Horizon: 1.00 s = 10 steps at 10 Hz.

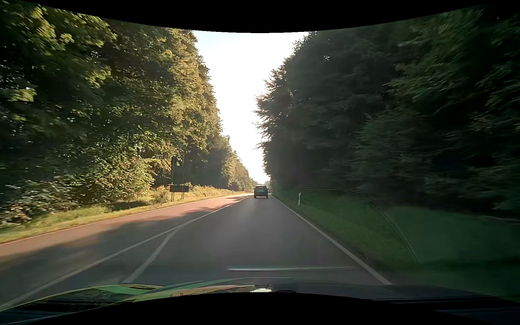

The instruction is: Follow the waypoints while adhering to traffic rules and regulations

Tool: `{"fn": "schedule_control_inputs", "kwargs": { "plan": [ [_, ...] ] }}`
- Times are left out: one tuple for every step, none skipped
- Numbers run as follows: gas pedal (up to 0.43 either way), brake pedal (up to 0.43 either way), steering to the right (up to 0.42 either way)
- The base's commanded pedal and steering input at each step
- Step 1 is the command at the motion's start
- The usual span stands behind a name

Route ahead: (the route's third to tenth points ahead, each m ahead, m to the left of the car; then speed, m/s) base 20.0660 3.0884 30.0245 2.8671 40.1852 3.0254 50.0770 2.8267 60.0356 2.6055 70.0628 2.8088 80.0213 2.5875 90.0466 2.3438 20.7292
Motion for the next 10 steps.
{"fn": "schedule_control_inputs", "kwargs": {
  "plan": [
    [0.209,0.0,-0.004],
    [0.209,0.0,-0.004],
    [0.209,0.0,-0.003],
    [0.209,0.0,-0.003],
    [0.209,0.0,-0.001],
    [0.209,0.0,0.0],
    [0.209,0.0,0.003],
    [0.209,0.0,0.005],
    [0.209,0.0,0.005],
    [0.22,0.0,0.006]
  ]
}}
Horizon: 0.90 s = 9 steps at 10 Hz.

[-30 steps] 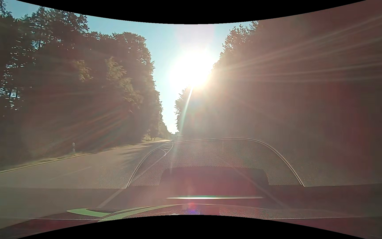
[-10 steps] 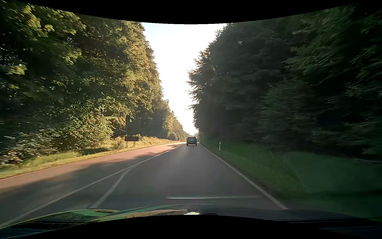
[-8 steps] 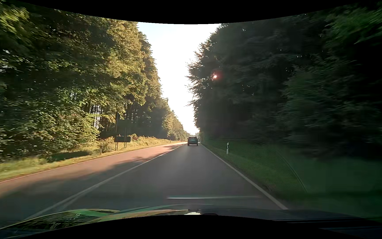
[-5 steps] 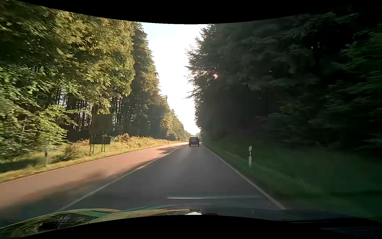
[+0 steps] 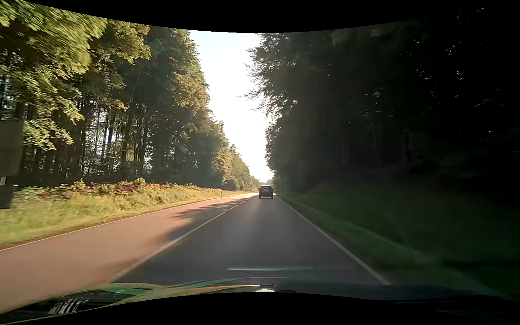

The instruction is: Follow the waypoints while adhering to traffic rules and regulations

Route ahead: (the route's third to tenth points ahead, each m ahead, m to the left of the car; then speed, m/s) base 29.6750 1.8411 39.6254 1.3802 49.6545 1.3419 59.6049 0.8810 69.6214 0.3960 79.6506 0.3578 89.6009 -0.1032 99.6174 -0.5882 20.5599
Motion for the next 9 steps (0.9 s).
{"fn": "schedule_control_inputs", "kwargs": {
  "plan": [
    [0.228,0.0,0.006],
    [0.248,0.0,0.006],
    [0.248,0.0,0.006],
    [0.268,0.0,0.006],
    [0.28,0.0,0.006],
    [0.287,0.0,0.006],
    [0.299,0.0,0.006],
    [0.311,0.0,0.006],
    [0.319,0.0,0.006]
  ]
}}
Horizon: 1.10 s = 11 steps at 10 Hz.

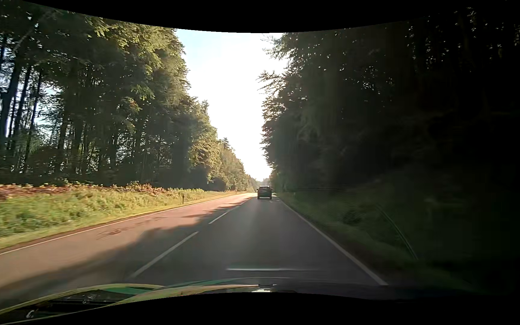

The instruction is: Follow the waypoints while adhering to traffic rules and regulations

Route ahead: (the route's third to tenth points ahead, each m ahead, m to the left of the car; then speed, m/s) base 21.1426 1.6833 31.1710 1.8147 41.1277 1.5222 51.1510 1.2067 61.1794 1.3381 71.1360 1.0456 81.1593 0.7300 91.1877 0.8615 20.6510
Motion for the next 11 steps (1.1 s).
{"fn": "schedule_control_inputs", "kwargs": {
  "plan": [
    [0.319,0.0,0.006],
    [0.319,0.0,0.006],
    [0.319,0.0,0.006],
    [0.319,0.0,0.006],
    [0.319,0.0,0.006],
    [0.319,0.0,0.005],
    [0.319,0.0,0.003],
    [0.319,0.0,0.001],
    [0.319,0.0,0.001],
    [0.319,0.0,0.001],
    [0.319,0.0,0.001]
  ]
}}
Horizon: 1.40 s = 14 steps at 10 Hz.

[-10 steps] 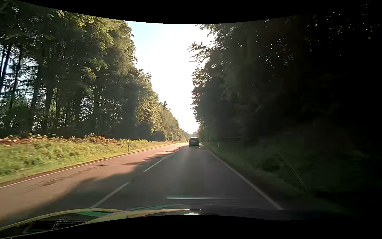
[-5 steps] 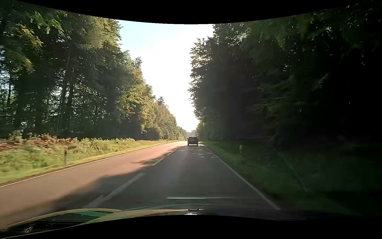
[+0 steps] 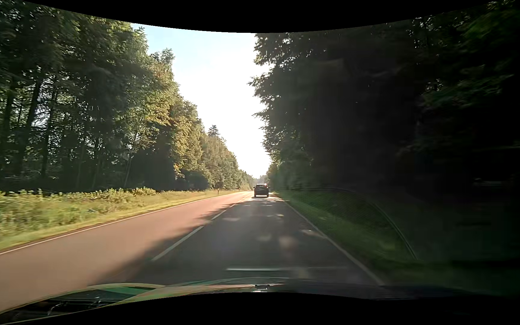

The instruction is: Follow the waypoints while adhering to traffic rules and regulations

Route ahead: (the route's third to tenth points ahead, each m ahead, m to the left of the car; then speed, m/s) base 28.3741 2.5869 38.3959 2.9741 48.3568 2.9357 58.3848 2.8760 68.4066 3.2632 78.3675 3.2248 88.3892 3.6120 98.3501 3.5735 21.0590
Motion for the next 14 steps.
{"fn": "schedule_control_inputs", "kwargs": {
  "plan": [
    [0.319,0.0,0.001],
    [0.311,0.0,0.001],
    [0.311,0.0,0.001],
    [0.299,0.0,0.001],
    [0.299,0.0,0.0],
    [0.28,0.0,0.0],
    [0.268,0.0,0.0],
    [0.26,0.0,0.0],
    [0.248,0.0,0.0],
    [0.228,0.0,0.0],
    [0.22,0.0,-0.001],
    [0.209,0.0,-0.001],
    [0.209,0.0,-0.001],
    [0.209,0.0,-0.001]
  ]
}}
